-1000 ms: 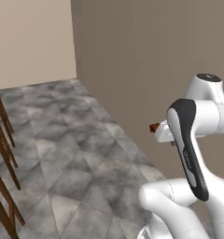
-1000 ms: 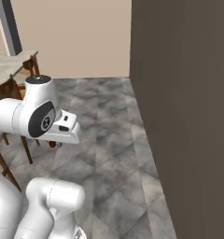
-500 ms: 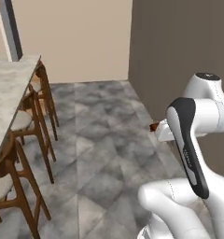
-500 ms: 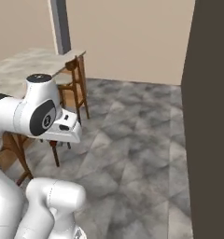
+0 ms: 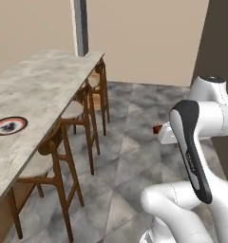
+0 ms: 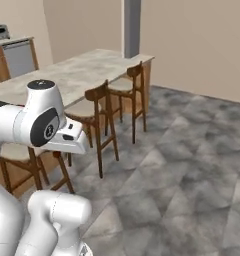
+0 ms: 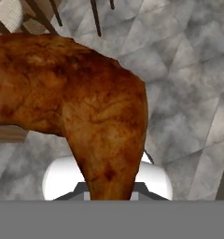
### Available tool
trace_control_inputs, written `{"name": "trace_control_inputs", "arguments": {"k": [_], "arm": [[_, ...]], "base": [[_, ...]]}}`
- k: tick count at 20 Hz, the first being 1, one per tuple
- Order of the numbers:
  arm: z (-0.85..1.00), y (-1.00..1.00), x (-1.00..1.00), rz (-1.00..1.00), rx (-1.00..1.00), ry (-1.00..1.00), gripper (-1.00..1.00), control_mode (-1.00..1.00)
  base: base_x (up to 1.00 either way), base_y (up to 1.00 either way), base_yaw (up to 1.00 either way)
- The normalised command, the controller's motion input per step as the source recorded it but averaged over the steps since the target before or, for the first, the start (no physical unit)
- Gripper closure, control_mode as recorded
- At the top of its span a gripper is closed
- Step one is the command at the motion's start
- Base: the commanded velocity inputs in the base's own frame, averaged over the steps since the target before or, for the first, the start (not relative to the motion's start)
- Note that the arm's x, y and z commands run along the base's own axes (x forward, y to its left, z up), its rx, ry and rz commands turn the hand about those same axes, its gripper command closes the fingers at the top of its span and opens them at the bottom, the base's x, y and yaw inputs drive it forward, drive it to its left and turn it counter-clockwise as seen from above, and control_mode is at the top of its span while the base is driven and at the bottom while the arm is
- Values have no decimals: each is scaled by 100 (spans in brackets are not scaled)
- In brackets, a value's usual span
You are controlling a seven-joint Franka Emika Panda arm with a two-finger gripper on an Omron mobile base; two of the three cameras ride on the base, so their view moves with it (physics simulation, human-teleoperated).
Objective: Take the chicken drumstick from the fridge and place it on the digital scale on the counter by the fridge. Wait a few seconds for a reading, then move it to the plate on the dining counter.
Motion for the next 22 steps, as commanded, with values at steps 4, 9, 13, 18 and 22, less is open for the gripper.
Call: {"name": "trace_control_inputs", "arguments": {"k": [4,9,13,18,22], "arm": [[0,0,0,0,0,0,100,100],[0,0,0,0,0,0,100,100],[0,0,0,0,0,0,100,100],[0,0,0,0,0,0,100,100],[0,0,0,0,0,0,100,100]], "base": [[50,9,55],[97,0,66],[100,0,70],[99,-10,71],[50,-79,47]]}}
